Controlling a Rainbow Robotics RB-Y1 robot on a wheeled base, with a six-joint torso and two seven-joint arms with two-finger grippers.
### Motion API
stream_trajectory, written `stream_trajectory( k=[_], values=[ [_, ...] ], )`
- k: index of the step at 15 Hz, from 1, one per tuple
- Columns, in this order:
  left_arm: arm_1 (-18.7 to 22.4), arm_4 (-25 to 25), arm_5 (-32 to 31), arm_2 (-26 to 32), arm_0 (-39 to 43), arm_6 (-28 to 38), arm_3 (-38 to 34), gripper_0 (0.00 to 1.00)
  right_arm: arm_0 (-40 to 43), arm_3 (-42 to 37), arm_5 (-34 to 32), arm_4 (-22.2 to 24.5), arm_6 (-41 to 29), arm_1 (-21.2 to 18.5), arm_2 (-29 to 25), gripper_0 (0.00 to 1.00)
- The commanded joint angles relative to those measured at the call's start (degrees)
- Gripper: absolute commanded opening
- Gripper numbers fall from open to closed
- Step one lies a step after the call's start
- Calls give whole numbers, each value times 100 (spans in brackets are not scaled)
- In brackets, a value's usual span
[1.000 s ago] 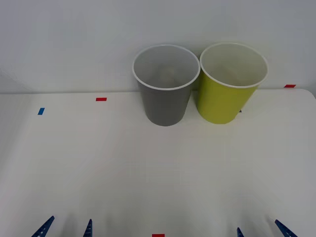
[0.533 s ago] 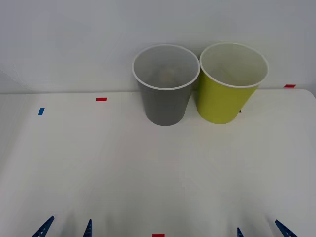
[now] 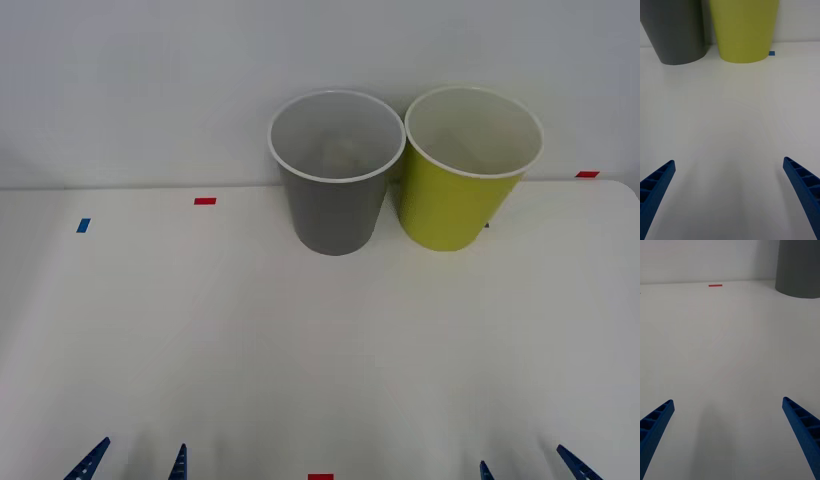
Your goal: Put cans in the gray bin and PET bottles in the light green bin.
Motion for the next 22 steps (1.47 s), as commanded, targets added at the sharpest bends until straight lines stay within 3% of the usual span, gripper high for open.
stream_trajectory(
  k=[1,22],
  values=[
    [0,0,0,0,0,0,0,100,0,0,0,0,0,0,0,100],
    [0,0,0,0,0,0,0,100,0,0,0,0,0,0,0,100]
  ],
)
